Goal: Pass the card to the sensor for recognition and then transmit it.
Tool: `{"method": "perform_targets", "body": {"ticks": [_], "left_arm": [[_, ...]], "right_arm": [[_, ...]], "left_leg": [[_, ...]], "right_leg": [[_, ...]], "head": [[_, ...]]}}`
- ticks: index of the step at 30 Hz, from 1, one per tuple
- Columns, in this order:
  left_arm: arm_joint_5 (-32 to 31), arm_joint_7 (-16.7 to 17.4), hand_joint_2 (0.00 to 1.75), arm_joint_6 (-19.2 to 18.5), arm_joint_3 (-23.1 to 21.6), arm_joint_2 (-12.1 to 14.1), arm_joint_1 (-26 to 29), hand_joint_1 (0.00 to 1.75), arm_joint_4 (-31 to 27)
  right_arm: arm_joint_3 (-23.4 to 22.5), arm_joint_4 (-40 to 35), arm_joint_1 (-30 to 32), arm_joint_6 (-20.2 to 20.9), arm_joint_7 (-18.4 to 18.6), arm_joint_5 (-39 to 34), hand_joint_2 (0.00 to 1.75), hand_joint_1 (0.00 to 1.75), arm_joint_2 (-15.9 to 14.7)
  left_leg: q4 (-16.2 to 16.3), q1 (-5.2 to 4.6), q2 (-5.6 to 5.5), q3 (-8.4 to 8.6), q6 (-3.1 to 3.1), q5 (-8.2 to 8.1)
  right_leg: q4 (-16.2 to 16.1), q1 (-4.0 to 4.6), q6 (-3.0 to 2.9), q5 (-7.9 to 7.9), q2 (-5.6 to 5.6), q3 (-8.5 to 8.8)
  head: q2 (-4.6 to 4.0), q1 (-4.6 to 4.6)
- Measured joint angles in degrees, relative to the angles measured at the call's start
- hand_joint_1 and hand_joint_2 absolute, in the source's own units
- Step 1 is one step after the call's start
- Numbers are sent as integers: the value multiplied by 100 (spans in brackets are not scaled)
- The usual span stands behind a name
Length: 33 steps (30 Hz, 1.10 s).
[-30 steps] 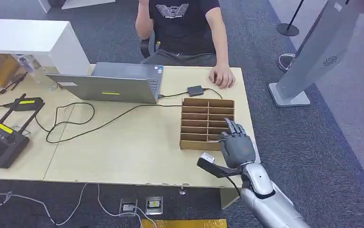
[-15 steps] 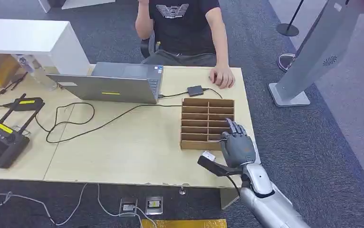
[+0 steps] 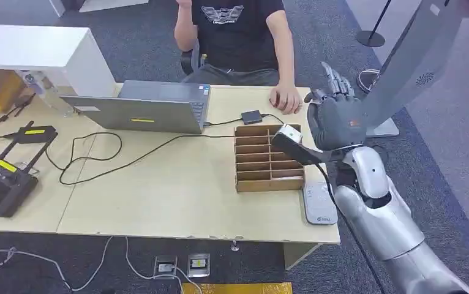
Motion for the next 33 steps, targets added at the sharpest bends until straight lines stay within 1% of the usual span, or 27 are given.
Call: {"method": "perform_targets", "body": {"ticks": [2,5,8,11,12,14,17,22,26,27,29,33], "left_arm": [[-37,-48,0,-35,0,-4,-1,0,0],[-79,-59,0,-70,0,-4,-7,0,0],[-122,-59,0,-125,0,-4,-8,0,0],[-159,-59,0,-175,-4,-4,-10,0,0],[-201,-61,0,-225,-13,-2,-13,0,0],[-264,-59,0,-297,-35,20,-15,0,0],[-304,-61,0,-358,-48,42,-23,0,0],[-369,-59,0,-437,-114,74,-31,0,0],[-378,-59,0,-437,-120,77,-31,0,0],[-380,-61,0,-457,-129,77,-40,0,0],[-400,-59,0,-468,-148,81,-53,0,0],[-472,-59,0,-516,-168,92,-55,0,0]], "right_arm": [[-265,-374,-83,212,-61,315,175,175,88],[-577,-843,-294,426,-114,568,175,175,171],[-666,-1020,-293,566,-138,839,175,175,319],[-765,-1090,-298,579,-168,1003,175,175,433],[-767,-1086,-295,577,-186,1125,175,175,518],[-754,-924,-317,511,-245,1293,175,175,638],[-745,-535,-333,261,-301,1468,175,175,807],[-695,56,-576,255,-363,1518,175,175,1080],[-695,56,-588,255,-363,1518,175,175,1080],[-673,290,-654,231,-367,1534,175,175,1163],[-568,1438,-922,-116,-409,1567,175,175,1589],[-515,2062,-1086,-108,-389,1564,175,175,1790]], "left_leg": [[0,0,0,0,0,0],[0,2,2,3,0,0],[-1,5,1,1,-1,0],[-1,5,1,1,-1,0],[-2,5,1,-3,-1,0],[-2,6,1,0,-1,0],[-2,6,-2,-2,-3,1],[-2,6,0,-5,-3,1],[-2,6,0,-5,-3,1],[-2,7,0,-4,-3,1],[-2,8,-12,-6,-6,3],[-2,8,-10,-6,-6,3]], "right_leg": [[1,-1,0,0,2,-3],[0,1,-1,-1,3,-3],[0,4,-1,-1,2,-3],[0,4,-2,-1,4,-2],[1,4,-2,-1,2,-2],[1,5,-2,-1,3,-2],[1,5,-2,-1,-2,-2],[4,5,-2,-1,3,-4],[4,5,-2,-1,3,-4],[4,5,-2,-1,4,-4],[5,6,-3,-2,-10,-4],[4,6,-4,-3,-5,-4]], "head": [[0,-2],[0,-2],[0,-4],[0,-2],[0,-4],[0,-4],[0,-2],[0,-7],[0,-7],[0,0],[0,0],[0,-2]]}}
